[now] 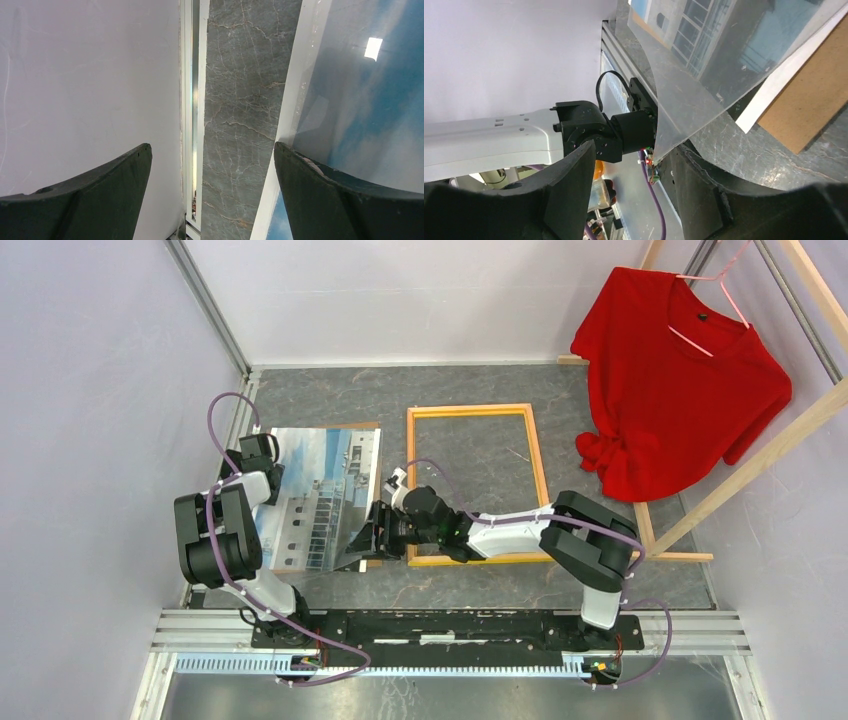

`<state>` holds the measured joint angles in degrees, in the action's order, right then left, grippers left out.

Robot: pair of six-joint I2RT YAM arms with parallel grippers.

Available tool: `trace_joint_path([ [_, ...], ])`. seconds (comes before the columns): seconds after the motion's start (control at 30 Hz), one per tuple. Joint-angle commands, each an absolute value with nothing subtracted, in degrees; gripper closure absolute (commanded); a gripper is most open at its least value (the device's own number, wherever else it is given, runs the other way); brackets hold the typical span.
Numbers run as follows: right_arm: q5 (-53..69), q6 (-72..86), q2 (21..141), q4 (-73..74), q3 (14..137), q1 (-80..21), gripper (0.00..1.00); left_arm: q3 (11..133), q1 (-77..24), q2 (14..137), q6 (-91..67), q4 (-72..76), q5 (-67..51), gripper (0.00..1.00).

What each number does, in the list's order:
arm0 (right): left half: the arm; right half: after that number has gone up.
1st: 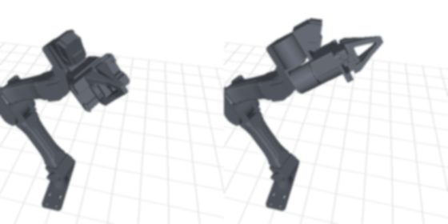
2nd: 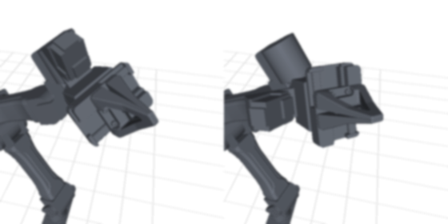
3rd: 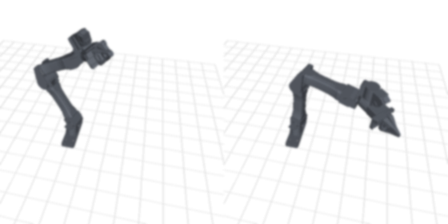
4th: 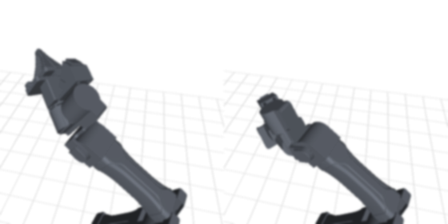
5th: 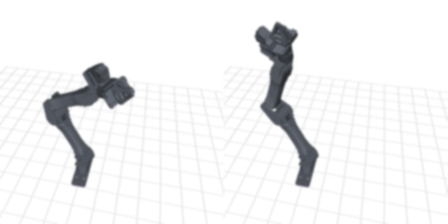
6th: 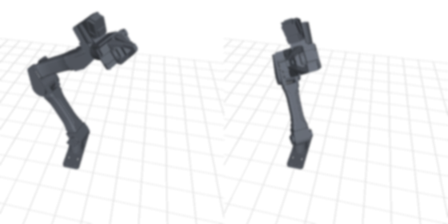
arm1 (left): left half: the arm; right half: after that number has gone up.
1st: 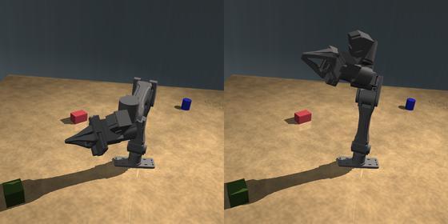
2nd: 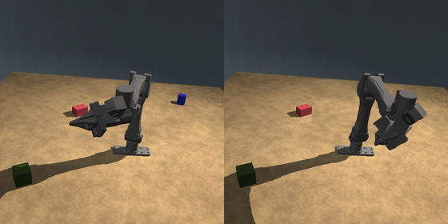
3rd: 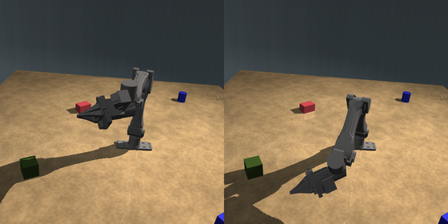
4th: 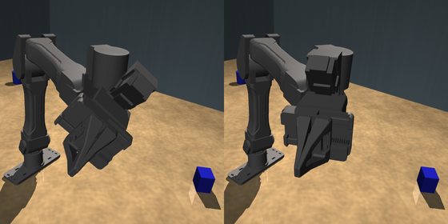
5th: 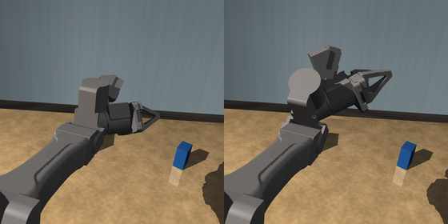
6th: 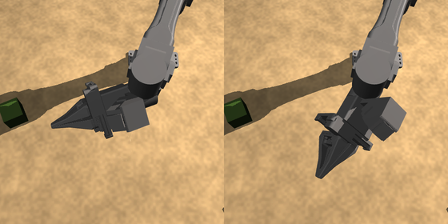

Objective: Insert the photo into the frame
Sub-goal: Pick up the photo frame item at the center of the board.

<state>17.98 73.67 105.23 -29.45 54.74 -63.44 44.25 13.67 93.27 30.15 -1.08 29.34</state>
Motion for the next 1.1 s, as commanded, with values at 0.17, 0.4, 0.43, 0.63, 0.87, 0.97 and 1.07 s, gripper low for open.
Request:
trace_joint_path([
  [0.17, 17.2, 73.7, 109.3, -29.9, 55.9, -61.9, 0.37, 42.0, 12.5, 94.5, 30.4, -8.9, 21.5, 0.02],
  [0.4, 16.4, 74.3, 110.5, -30.6, 55.6, -61.3, 0.39, 42.7, 12.4, 94.8, 30.5, -9.4, 21.3, 0.03],
  [0.43, 16.2, 74.2, 110.5, -31.1, 55.5, -61.1, 0.39, 42.7, 12.5, 94.8, 30.6, -9.4, 21.3, 0.03],
  [0.63, 13.7, 73.9, 112.2, -32.6, 56.1, -59.6, 0.42, 42.9, 12.5, 95.1, 30.6, -9.6, 20.9, 0.03],
  [0.87, 11.8, 72.5, 116.1, -34.1, 59.6, -58.0, 0.44, 43.1, 12.5, 95.1, 31.0, -10.2, 20.7, 0.04],
  [0.97, 11.4, 71.8, 116.9, -34.5, 60.8, -57.2, 0.45, 43.4, 12.5, 95.1, 31.1, -10.4, 20.7, 0.04],
  [1.07, 11.5, 72.2, 116.9, -36.9, 60.4, -56.3, 0.46, 43.6, 12.4, 95.0, 31.1, -10.6, 20.8, 0.04],
])
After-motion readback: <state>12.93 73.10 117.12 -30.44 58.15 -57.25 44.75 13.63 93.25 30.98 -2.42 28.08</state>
